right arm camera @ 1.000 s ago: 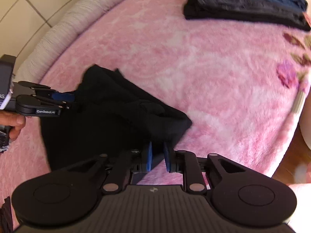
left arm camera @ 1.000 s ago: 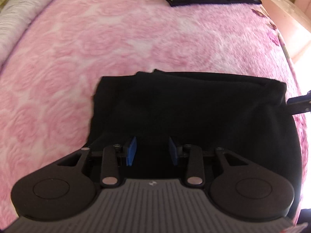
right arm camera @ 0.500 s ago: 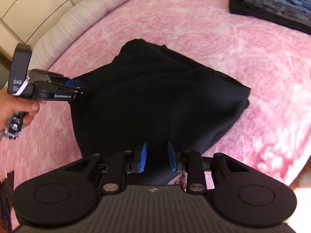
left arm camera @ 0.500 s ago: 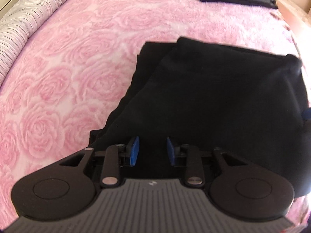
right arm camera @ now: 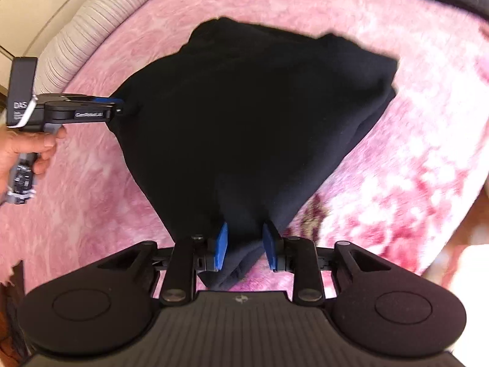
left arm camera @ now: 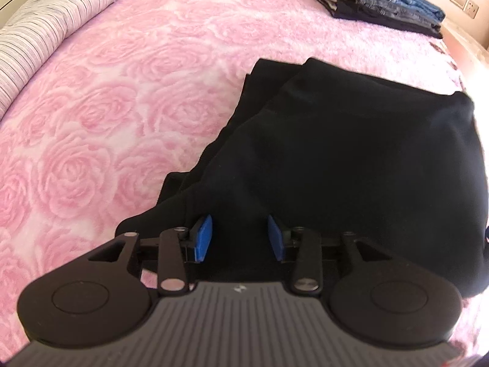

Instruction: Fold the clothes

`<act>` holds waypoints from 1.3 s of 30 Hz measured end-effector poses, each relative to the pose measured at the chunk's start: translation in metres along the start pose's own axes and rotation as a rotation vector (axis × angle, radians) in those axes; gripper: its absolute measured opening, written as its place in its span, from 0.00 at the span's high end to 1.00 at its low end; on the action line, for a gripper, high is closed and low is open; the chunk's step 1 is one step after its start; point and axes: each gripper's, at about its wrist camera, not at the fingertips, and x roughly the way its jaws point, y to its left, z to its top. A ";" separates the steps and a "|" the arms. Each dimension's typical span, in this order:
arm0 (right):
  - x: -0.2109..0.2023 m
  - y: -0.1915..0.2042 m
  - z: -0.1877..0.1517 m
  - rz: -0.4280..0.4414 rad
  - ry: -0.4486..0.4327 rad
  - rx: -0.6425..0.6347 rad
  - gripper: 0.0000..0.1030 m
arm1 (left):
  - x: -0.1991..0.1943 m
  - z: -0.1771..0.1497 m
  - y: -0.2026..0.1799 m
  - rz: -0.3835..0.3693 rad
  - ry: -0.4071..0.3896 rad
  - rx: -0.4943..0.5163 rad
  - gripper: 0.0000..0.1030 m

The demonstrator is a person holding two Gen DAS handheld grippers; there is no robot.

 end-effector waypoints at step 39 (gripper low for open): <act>-0.147 0.133 -0.035 -0.202 -0.103 -0.034 0.14 | -0.205 -0.077 -0.074 0.040 -0.046 0.018 0.01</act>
